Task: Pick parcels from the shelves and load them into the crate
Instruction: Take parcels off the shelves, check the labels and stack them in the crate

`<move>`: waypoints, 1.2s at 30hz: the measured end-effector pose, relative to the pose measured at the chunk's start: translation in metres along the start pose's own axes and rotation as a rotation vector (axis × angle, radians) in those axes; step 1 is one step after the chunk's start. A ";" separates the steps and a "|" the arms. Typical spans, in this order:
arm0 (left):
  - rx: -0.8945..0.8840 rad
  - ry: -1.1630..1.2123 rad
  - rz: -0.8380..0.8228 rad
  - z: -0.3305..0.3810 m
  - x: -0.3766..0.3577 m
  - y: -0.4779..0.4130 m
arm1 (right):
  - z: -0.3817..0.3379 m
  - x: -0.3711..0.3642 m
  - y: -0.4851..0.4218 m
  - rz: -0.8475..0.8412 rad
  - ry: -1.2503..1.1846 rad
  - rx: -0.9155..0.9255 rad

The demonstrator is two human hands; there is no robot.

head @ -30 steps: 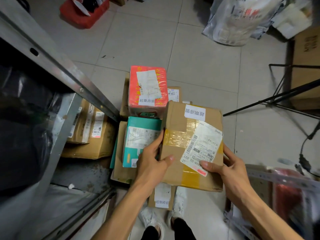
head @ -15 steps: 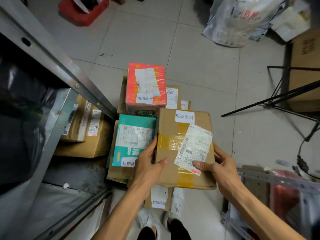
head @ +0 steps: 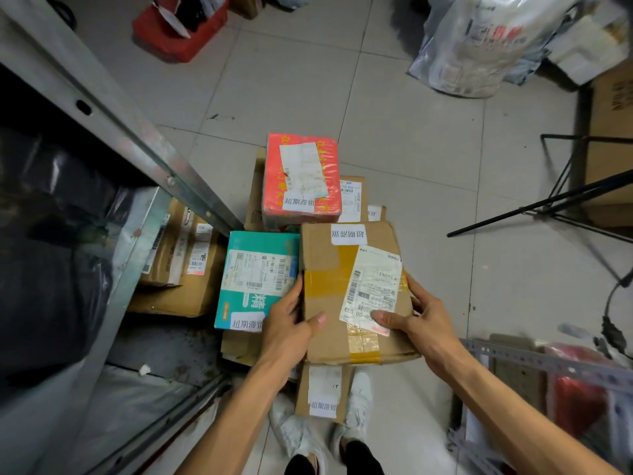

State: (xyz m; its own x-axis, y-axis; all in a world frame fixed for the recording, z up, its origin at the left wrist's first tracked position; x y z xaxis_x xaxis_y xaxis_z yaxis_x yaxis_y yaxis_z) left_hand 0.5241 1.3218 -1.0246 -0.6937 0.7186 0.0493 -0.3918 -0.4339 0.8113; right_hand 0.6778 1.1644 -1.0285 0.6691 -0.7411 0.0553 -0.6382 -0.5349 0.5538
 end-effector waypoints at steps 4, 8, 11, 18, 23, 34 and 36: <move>-0.007 0.010 0.020 0.001 0.000 0.003 | 0.002 0.002 0.005 0.020 -0.020 -0.004; -0.040 0.000 0.037 0.003 0.011 0.002 | 0.007 -0.001 0.010 0.027 -0.040 0.009; -0.035 -0.027 0.031 0.002 0.018 -0.003 | 0.012 -0.009 0.008 0.033 -0.049 -0.001; 0.007 -0.065 0.028 0.003 0.023 -0.011 | 0.005 -0.019 0.003 -0.028 0.027 0.030; 0.023 -0.099 0.019 0.008 0.015 -0.010 | 0.002 -0.017 0.002 -0.054 0.040 0.024; 0.035 -0.069 0.017 0.017 0.004 -0.004 | 0.012 -0.007 0.003 -0.009 0.028 -0.077; 0.041 -0.065 0.021 0.017 0.001 -0.004 | 0.011 -0.003 0.002 -0.004 0.040 -0.051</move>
State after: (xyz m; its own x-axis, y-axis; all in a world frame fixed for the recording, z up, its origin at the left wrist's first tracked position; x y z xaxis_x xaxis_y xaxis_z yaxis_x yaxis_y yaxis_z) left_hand 0.5351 1.3334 -1.0174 -0.6600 0.7442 0.1029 -0.3519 -0.4272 0.8329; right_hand 0.6700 1.1612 -1.0368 0.6869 -0.7216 0.0860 -0.6162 -0.5156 0.5954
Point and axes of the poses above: each hand's wrist, its own y-axis away from the middle knuckle, its own x-axis out of the back of the hand, z = x × y, the point moved 8 cm from there along -y, towards the middle knuckle, and after that the axes turned 8 degrees about x, right-handed, at the moved point
